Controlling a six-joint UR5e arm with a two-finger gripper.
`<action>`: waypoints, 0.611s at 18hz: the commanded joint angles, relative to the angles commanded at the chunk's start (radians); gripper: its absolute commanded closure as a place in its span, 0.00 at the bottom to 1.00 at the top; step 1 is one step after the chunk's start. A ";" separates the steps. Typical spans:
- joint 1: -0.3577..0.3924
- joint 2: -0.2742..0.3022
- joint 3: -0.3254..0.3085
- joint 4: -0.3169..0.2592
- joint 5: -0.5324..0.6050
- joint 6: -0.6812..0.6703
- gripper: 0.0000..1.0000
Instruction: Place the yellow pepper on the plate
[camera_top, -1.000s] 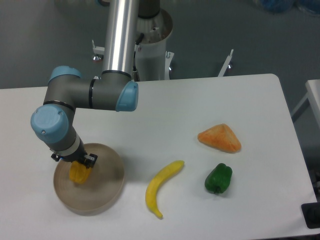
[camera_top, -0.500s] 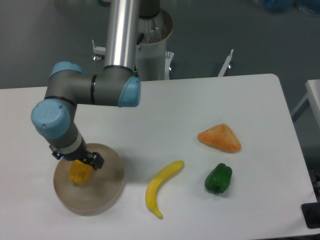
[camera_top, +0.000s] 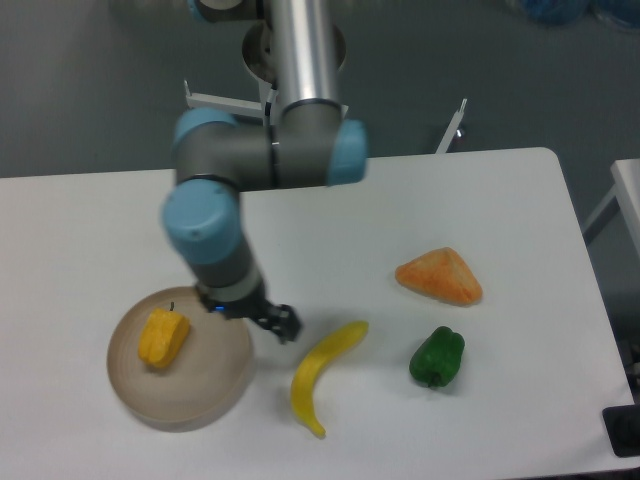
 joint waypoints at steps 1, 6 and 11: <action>0.025 0.003 0.000 0.006 -0.002 0.040 0.00; 0.077 0.006 0.000 0.014 0.000 0.158 0.00; 0.106 0.005 -0.008 0.038 -0.002 0.218 0.00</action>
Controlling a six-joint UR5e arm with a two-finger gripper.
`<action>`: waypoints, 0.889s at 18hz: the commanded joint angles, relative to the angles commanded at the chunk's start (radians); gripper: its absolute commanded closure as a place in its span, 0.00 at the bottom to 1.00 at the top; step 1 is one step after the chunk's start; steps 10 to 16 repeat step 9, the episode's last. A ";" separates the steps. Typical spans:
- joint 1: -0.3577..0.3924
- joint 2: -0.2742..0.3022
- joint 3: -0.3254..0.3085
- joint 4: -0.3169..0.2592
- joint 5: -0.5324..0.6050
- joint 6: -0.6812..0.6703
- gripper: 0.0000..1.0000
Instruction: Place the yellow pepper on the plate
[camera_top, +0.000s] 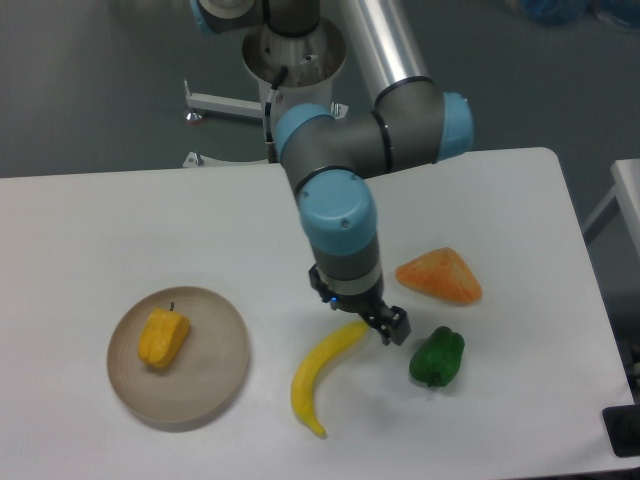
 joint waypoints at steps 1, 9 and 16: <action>0.003 0.002 0.000 0.008 0.000 0.002 0.00; 0.005 0.000 0.006 0.012 0.002 0.003 0.00; 0.005 0.000 0.006 0.012 0.002 0.003 0.00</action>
